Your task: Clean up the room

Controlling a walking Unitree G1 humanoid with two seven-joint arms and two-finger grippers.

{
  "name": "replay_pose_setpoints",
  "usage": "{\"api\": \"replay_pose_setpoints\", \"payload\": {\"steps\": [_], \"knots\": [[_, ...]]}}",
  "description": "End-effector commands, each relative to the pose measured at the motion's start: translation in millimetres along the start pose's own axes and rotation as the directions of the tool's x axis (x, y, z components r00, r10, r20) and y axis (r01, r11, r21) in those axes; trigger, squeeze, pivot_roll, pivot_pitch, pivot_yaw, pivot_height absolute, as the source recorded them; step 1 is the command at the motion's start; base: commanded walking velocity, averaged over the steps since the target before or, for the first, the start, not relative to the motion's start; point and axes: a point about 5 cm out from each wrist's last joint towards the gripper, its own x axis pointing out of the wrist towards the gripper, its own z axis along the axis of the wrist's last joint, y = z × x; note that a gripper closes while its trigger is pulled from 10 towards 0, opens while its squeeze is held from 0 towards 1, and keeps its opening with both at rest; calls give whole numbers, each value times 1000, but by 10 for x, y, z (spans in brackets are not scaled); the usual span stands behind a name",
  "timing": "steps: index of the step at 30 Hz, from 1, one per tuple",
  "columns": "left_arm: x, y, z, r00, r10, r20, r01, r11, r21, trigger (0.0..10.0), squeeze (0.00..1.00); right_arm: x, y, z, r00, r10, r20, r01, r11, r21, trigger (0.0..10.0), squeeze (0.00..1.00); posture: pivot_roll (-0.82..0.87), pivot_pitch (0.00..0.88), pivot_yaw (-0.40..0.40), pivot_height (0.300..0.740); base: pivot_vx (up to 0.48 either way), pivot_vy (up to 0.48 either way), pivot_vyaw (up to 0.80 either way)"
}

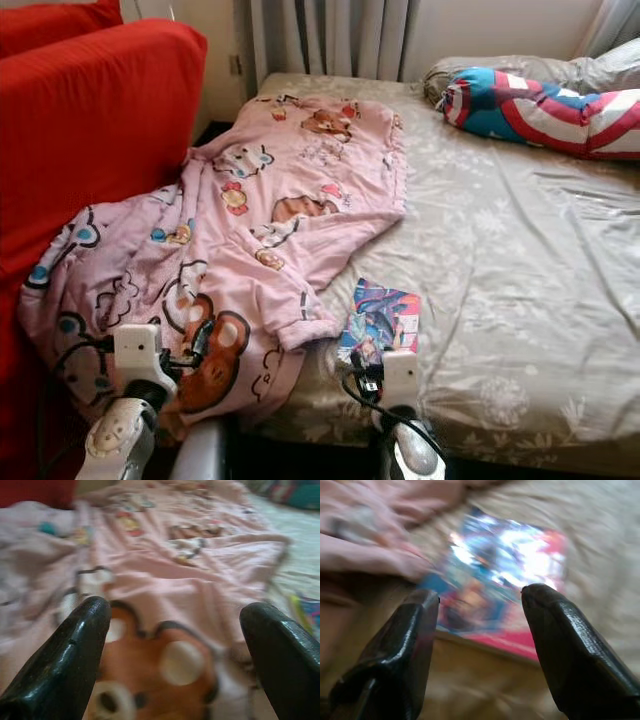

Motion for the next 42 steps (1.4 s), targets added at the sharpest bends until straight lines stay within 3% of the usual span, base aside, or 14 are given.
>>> {"api": "replay_pose_setpoints", "payload": {"steps": [1, 23, 42], "knots": [[0, -1, -16, 1000, -5, -14, 5, 1000, 4, 10000, 0, 1, -67, -23, 999, -41, -18, 41, 999, 31, 10000, 0, -31, 61, -49, 582, 0, 0, 0], [1, 2, -11, 1000, -11, -11, 11, 1000, 2, 10000, 0, 79, -82, 20, 999, -33, -31, 34, 998, 45, 10000, 0, -28, 65, -47, 582, 35, 0, 0], [-3, -1, -2, 1000, -18, -6, 18, 1000, 9, 10000, 0, 155, -46, 172, 999, -32, 28, 31, 999, 37, 10000, 0, -25, 69, -44, 582, 303, 0, 0]]}}
